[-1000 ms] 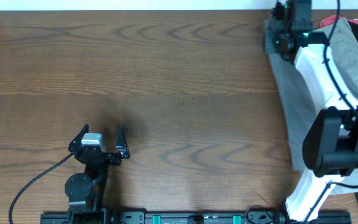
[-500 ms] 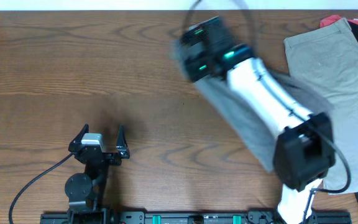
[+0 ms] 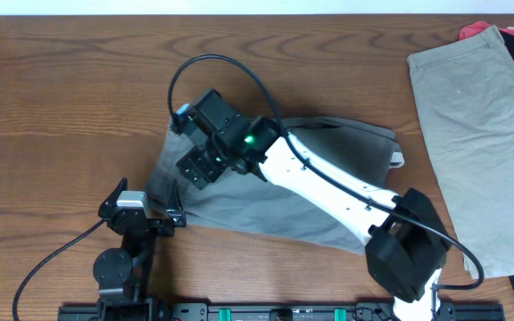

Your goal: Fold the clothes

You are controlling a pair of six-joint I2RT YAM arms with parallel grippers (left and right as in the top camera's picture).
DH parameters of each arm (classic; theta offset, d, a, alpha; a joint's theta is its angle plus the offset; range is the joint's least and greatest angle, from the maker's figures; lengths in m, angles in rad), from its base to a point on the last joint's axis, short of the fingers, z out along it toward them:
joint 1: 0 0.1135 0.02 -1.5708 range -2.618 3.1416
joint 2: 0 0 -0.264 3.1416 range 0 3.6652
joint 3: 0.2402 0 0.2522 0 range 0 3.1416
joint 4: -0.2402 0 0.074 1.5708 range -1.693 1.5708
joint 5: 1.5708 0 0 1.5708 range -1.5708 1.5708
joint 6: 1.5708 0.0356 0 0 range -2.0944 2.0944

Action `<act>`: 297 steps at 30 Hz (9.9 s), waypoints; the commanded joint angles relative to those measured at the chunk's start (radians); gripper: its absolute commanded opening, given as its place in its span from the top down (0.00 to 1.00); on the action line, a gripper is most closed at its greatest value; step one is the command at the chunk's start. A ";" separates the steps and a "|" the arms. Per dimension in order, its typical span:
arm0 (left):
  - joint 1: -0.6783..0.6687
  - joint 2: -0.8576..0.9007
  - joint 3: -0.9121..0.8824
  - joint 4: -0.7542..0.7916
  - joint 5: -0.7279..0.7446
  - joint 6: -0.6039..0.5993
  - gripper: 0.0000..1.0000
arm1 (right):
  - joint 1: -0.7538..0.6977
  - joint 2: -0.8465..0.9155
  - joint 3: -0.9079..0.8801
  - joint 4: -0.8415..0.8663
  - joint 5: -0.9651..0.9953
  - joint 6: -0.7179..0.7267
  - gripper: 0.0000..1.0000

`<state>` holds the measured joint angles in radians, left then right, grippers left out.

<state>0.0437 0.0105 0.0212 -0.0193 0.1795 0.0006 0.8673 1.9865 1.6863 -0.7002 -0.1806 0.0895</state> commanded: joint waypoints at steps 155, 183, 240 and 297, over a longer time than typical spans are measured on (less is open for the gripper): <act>-0.004 -0.006 -0.017 -0.033 0.011 0.006 0.02 | -1.025 -0.332 -0.209 -0.156 0.293 0.212 0.01; -0.005 0.021 0.060 0.077 0.482 -0.383 0.02 | -1.029 -0.332 -0.209 -0.156 0.293 0.212 0.01; 0.201 1.968 1.196 -0.824 0.420 0.231 0.02 | -1.029 -0.332 -0.209 -0.156 0.293 0.212 0.01; 0.129 1.799 1.586 -1.304 0.051 -0.022 0.94 | -1.029 -0.332 -0.209 -0.156 0.293 0.212 0.01</act>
<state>0.1699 1.8668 1.5234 -1.2827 0.2729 -0.0002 -0.1600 1.6505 1.4708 -0.8551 0.1055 0.3168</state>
